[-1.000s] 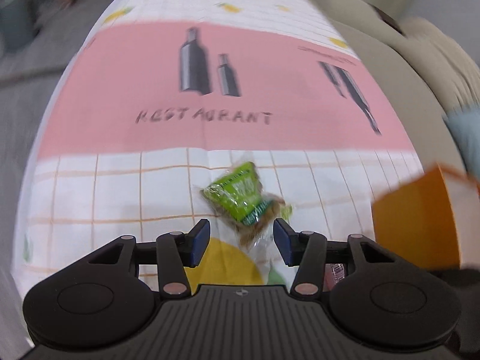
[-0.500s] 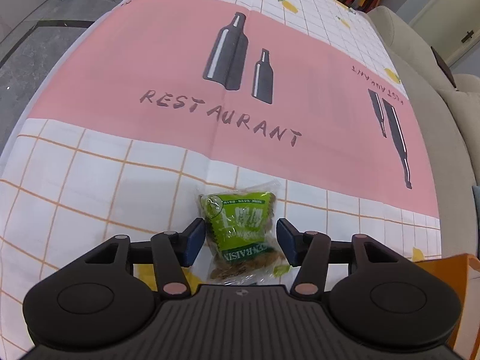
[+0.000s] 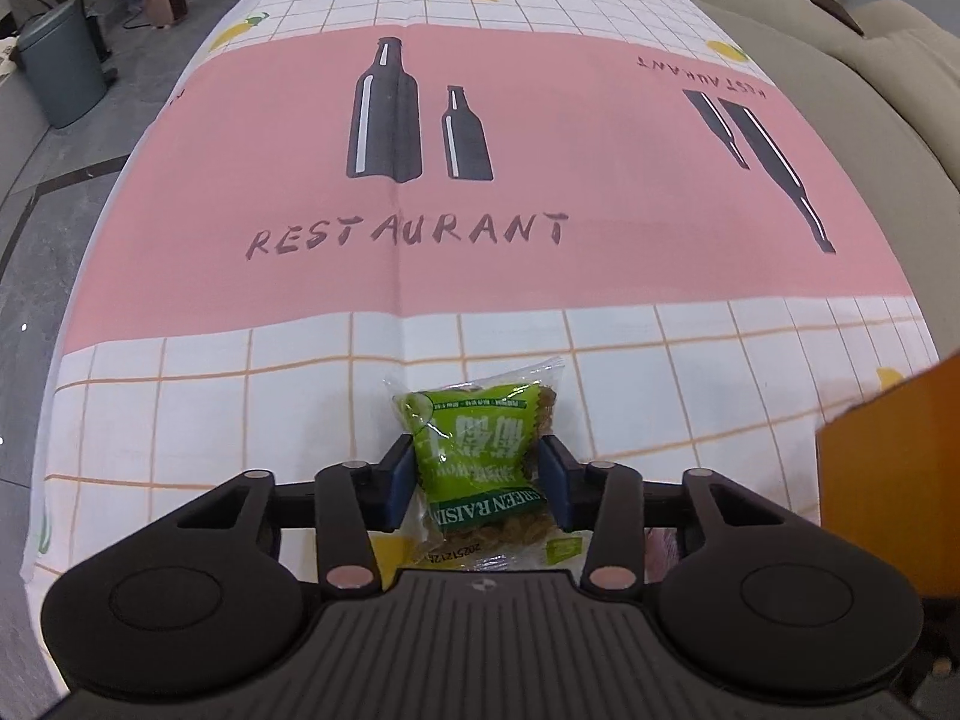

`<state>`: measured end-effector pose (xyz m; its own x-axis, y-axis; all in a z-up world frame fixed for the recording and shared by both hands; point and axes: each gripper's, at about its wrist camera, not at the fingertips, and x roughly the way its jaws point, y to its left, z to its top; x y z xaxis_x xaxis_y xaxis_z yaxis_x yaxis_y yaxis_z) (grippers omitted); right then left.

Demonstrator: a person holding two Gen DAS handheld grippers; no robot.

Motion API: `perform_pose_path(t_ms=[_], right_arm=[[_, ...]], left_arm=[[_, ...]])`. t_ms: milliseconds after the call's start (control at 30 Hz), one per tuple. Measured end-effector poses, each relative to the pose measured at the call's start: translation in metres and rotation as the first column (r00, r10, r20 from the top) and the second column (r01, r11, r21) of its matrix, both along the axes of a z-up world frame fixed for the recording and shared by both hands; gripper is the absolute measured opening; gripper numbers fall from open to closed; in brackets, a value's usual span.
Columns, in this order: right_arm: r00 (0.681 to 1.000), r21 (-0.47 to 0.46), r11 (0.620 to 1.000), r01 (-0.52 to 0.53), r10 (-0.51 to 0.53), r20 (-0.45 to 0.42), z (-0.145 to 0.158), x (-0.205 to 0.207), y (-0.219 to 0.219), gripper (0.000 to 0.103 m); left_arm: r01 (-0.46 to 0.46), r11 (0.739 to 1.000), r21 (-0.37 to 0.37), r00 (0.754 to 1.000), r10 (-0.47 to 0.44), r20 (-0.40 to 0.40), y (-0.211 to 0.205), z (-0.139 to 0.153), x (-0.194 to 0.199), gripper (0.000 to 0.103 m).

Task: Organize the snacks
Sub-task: 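Grasp the green raisin pack with the left tool while the right tool grasps the sausage stick, then lift both held snacks and carry them toward the orange box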

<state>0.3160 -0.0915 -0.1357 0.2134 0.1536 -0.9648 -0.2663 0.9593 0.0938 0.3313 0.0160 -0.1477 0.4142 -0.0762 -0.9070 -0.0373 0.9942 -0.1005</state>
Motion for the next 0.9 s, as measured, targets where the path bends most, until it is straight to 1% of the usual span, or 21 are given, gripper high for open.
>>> perform_pose_path(t_ms=[67, 100, 200, 300, 400, 500, 667, 800, 900], right_arm=[[1.0, 0.002, 1.0, 0.01, -0.01, 0.001, 0.0, 0.0, 0.0, 0.027], [1.0, 0.0, 1.0, 0.013, -0.013, 0.004, 0.0, 0.002, -0.003, 0.022], [1.0, 0.003, 1.0, 0.027, -0.027, 0.012, -0.003, 0.0, -0.003, 0.02], [0.998, 0.031, 0.998, 0.063, -0.062, -0.009, -0.005, -0.003, -0.009, 0.02], [0.995, 0.071, 0.993, 0.093, -0.091, -0.03, -0.003, -0.013, -0.011, 0.02], [0.994, 0.084, 0.991, 0.106, -0.105, -0.014, 0.002, -0.033, -0.009, 0.02], [0.988, 0.148, 0.977, 0.153, -0.153, -0.011, 0.01, -0.078, -0.009, 0.02], [0.985, 0.186, 0.968, 0.168, -0.17, -0.003, 0.018, -0.12, -0.01, 0.02], [0.986, 0.198, 0.968, 0.156, -0.166, 0.03, 0.029, -0.149, -0.011, 0.02]], left_arm=[[0.015, 1.0, 0.003, 1.0, -0.015, -0.003, 0.005, 0.003, -0.006, 0.043], [0.021, 1.0, 0.008, 1.0, -0.021, -0.001, 0.006, 0.004, -0.01, 0.042], [0.038, 0.999, 0.008, 0.999, -0.038, -0.006, 0.014, 0.007, -0.027, 0.04], [0.039, 0.999, -0.022, 0.999, -0.039, -0.018, 0.025, 0.009, -0.047, 0.037], [0.019, 0.998, -0.058, 0.999, -0.021, -0.037, 0.036, 0.011, -0.069, 0.036], [0.002, 0.996, -0.085, 0.999, -0.007, -0.053, 0.044, 0.014, -0.092, 0.034], [-0.031, 0.99, -0.134, 0.998, 0.023, -0.059, 0.052, 0.02, -0.134, 0.031], [-0.04, 0.985, -0.17, 0.999, 0.034, -0.041, 0.051, 0.033, -0.168, 0.029], [-0.042, 0.979, -0.198, 0.999, 0.039, -0.019, 0.049, 0.047, -0.191, 0.029]])
